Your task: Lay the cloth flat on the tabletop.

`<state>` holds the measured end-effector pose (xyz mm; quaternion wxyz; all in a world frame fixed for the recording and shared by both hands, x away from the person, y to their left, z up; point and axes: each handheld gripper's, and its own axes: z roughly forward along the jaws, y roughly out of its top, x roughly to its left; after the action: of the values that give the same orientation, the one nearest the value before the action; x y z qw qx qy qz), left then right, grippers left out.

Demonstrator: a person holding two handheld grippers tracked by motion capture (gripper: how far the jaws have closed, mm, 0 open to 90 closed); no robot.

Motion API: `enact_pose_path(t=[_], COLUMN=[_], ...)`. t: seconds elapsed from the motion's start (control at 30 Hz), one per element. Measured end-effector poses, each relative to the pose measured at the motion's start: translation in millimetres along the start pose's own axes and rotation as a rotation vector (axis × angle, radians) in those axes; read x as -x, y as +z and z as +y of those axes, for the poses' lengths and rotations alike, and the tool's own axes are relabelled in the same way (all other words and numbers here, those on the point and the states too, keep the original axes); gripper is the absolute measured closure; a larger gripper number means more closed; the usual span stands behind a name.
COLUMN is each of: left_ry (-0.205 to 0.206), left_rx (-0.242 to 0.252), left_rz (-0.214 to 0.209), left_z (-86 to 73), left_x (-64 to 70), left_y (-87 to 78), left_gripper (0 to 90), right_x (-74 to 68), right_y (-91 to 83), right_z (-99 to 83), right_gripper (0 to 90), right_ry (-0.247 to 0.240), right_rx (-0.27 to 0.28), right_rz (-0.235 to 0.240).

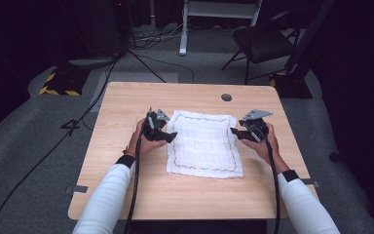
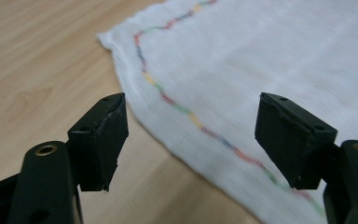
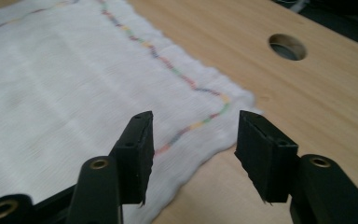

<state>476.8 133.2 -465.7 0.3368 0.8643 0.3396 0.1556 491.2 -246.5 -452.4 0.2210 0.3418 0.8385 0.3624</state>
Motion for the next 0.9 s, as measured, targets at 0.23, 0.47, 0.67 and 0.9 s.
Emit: enact_pose_path(t=[0.23,0.47,0.67,0.9], left_ry=[0.038,0.062,0.089,0.073], left_rx=[-0.025,-0.023,-0.076,-0.047], left_rz=[-0.003,-0.078,-0.1,-0.149], left_z=[-37.2,-70.2,-90.5,-97.3], left_x=[14.8,24.2,27.6,24.9], left_y=[-30.8,-52.6,-51.5,-49.0], left_gripper=[23.3,22.9,22.1,19.9], right_x=[-21.3,-42.4,-53.7,-56.5], right_y=[-28.4,-43.0,-45.1,-49.0], right_z=[-23.3,-51.2,-67.8,-76.5], right_gripper=[41.1,41.1,40.4,40.9], right_ry=[-0.076,-0.125,-0.164,-0.17], right_rx=[0.001,-0.035,-0.085,-0.091], right_rz=[0.108,0.162,0.157,0.166])
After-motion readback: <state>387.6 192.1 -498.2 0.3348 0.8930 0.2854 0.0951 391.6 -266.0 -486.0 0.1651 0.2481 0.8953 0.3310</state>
